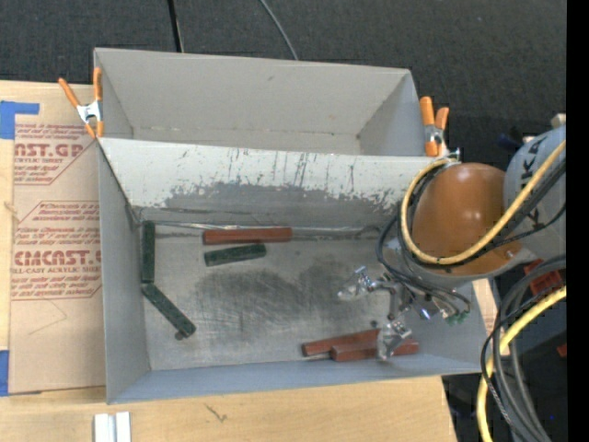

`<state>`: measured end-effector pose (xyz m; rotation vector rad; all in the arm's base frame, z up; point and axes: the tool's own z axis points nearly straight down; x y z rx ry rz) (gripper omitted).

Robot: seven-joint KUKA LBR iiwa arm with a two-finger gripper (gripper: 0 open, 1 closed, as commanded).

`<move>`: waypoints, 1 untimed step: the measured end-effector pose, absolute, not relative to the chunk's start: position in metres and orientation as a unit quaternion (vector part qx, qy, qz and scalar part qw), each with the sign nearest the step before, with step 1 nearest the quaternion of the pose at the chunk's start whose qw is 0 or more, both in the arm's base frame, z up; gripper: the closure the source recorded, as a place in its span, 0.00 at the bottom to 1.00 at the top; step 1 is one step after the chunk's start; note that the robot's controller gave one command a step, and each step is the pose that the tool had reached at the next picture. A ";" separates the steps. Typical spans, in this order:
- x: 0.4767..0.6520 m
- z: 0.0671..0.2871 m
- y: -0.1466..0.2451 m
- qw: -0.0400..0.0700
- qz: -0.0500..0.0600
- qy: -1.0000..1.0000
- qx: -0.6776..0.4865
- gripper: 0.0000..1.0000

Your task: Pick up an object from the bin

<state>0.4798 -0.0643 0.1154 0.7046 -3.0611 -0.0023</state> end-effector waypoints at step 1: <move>0.493 0.076 -0.060 -0.010 0.001 -0.952 0.307 1.00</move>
Offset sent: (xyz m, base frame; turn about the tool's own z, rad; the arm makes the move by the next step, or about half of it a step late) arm 0.0000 0.0000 0.0000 0.0000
